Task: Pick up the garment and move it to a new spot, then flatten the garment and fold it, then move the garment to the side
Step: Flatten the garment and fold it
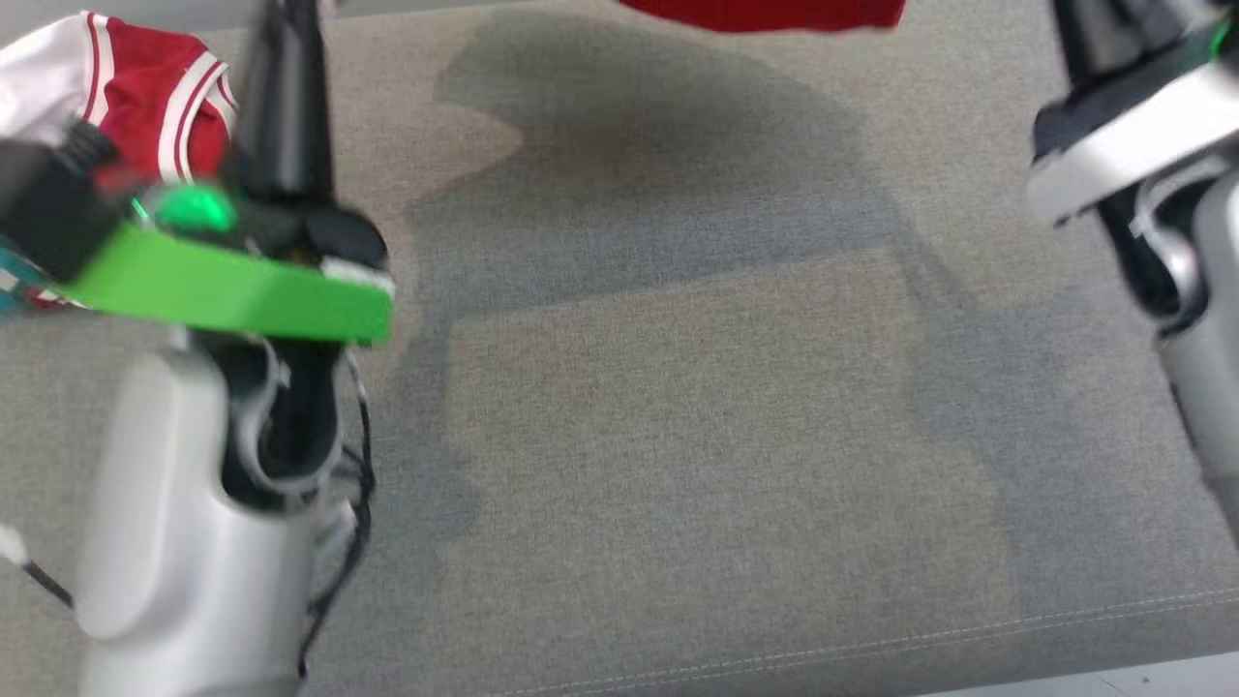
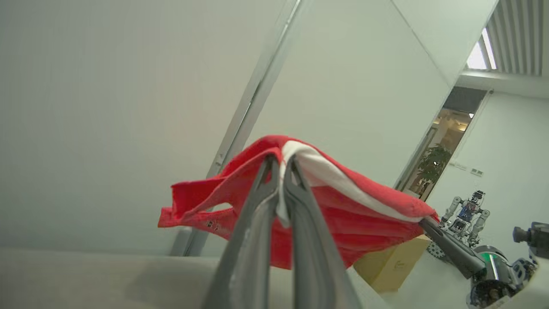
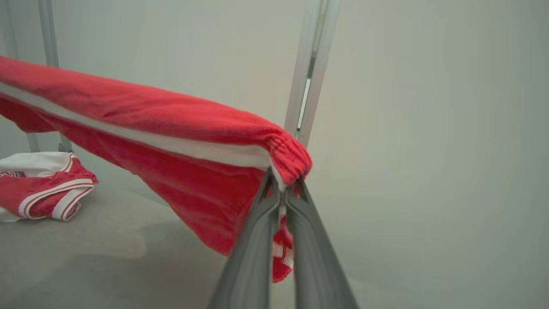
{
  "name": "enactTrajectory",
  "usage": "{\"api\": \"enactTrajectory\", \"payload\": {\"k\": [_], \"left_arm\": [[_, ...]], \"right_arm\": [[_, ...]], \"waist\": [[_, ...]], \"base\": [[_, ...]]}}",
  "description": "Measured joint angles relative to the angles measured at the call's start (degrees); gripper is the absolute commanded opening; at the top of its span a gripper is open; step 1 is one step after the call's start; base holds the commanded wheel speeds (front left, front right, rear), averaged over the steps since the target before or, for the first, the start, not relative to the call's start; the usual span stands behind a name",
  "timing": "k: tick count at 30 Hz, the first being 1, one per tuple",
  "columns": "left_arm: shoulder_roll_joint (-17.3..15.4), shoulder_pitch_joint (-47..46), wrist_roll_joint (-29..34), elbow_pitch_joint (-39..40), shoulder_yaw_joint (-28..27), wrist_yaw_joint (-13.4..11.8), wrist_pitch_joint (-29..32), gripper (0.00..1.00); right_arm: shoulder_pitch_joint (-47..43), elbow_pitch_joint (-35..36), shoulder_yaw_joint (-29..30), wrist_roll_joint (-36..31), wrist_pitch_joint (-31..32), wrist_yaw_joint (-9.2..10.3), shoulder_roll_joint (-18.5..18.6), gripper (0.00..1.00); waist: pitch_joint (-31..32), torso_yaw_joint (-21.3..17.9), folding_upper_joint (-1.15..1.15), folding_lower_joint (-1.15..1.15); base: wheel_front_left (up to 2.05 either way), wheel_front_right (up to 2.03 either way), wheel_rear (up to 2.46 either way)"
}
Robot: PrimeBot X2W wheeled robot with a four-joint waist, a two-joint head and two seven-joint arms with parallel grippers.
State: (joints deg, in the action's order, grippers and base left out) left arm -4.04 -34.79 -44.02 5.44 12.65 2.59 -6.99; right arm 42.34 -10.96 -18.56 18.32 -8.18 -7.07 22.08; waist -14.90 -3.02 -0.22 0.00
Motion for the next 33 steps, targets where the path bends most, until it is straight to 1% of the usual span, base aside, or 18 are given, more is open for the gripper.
{"api": "enactTrajectory", "payload": {"k": [2,4,7,11,14,16,21,26,29,33], "left_arm": [[0.3,7.4,-1.3,-3.0,1.5,0.0,0.5,0.0],[1.3,14.7,-2.3,-6.0,2.7,-0.3,0.3,0.0],[1.5,21.5,-2.9,-9.6,4.5,-0.3,-1.1,0.0],[1.4,23.1,-2.9,-12.4,6.1,1.3,-3.8,0.0],[1.2,23.1,-2.8,-13.2,6.0,2.0,-5.1,0.0],[1.2,23.2,-2.3,-13.9,6.3,2.5,-5.2,0.0],[0.5,26.0,-0.5,-15.1,7.5,3.0,-5.7,0.0],[-2.4,29.6,1.7,-17.8,8.2,3.5,-6.2,0.0],[-2.7,31.2,2.1,-18.7,8.7,3.5,-6.2,0.0],[-3.0,32.8,2.2,-20.7,10.0,3.7,-6.2,0.0]], "right_arm": [[-4.3,-2.9,-2.7,0.9,0.5,-0.07,-0.3,0.0],[-8.5,-5.7,-4.8,2.2,0.5,-0.07,-0.7,0.0],[-13.7,-8.4,-6.3,3.5,-0.7,-0.07,-1.5,0.0],[-17.4,-9.6,-8.0,5.0,-4.5,-0.07,-2.8,0.0],[-18.6,-9.5,-9.9,5.0,-5.7,-0.07,-3.0,0.0],[-20.0,-9.4,-10.1,5.0,-6.1,-0.07,-3.1,0.0],[-24.8,-9.6,-11.3,5.0,-6.2,-0.07,-2.5,0.0],[-28.0,-10.0,-11.6,4.9,-6.2,-0.07,-2.2,0.0],[-29.8,-10.8,-10.5,4.9,-6.2,-0.07,-1.7,0.0],[-31.8,-11.1,-11.2,5.0,-6.2,-0.08,-1.0,0.0]], "waist": [[-1.0,0.2,0.0,0.0],[-2.1,0.4,0.0,0.0],[-3.6,0.6,0.0,0.0],[-4.8,1.5,0.0,0.0],[-4.5,2.0,0.0,0.0],[-4.0,2.0,0.0,0.0],[-2.1,1.4,0.0,0.0],[0.2,0.5,0.0,0.0],[1.7,-0.1,0.0,0.0],[3.5,-0.7,0.0,0.0]], "base": [[0.0,0.0,0.0],[0.0,0.0,0.0],[0.0,0.0,0.0],[0.0,0.0,0.0],[0.0,0.0,0.0],[0.0,0.0,0.0],[0.0,0.0,0.0],[0.0,0.0,0.0],[0.0,0.0,0.0],[0.0,0.0,0.0]]}}
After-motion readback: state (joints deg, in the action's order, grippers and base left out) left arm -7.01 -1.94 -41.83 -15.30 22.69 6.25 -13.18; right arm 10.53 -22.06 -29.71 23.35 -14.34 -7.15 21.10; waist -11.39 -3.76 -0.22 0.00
